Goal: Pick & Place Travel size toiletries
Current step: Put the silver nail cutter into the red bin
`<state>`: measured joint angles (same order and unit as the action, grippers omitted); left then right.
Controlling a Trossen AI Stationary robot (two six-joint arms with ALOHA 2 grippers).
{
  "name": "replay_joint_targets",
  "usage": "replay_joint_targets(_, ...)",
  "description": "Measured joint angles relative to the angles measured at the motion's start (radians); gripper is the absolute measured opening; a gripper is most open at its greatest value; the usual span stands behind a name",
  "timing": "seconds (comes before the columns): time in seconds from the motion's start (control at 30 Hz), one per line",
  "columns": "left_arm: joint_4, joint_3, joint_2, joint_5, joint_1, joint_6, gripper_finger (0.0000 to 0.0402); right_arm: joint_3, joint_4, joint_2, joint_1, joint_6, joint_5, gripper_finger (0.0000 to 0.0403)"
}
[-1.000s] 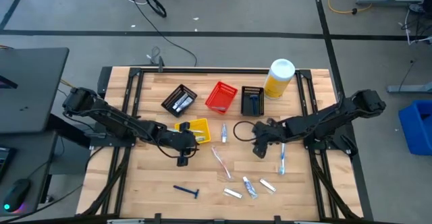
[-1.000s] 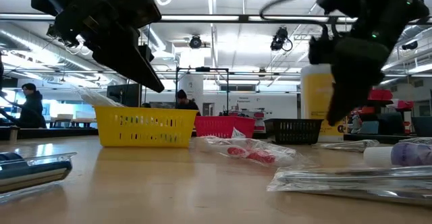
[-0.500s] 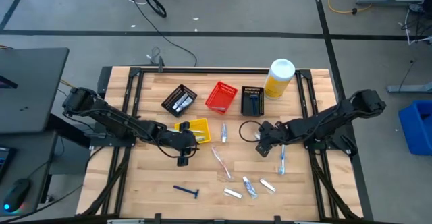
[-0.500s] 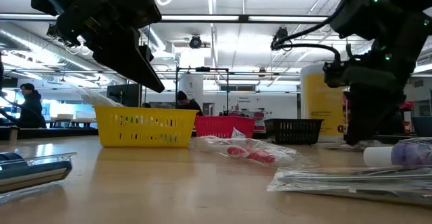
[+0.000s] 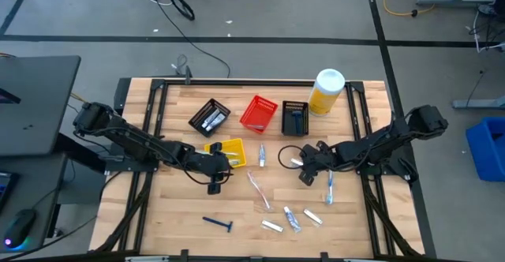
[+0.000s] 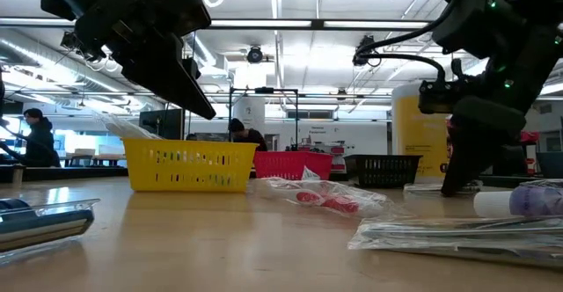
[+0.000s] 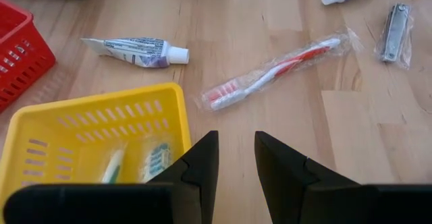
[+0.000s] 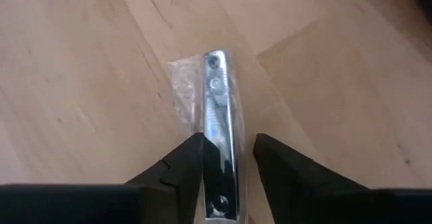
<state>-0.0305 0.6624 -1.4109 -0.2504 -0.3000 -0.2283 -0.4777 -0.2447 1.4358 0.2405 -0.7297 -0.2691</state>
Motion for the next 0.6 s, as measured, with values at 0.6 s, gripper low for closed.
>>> replay_joint_targets(0.6,0.175,0.032,0.402,-0.240,-0.004,0.001,0.0105,0.008,0.162,0.007,0.001,0.092,0.016,0.0074)
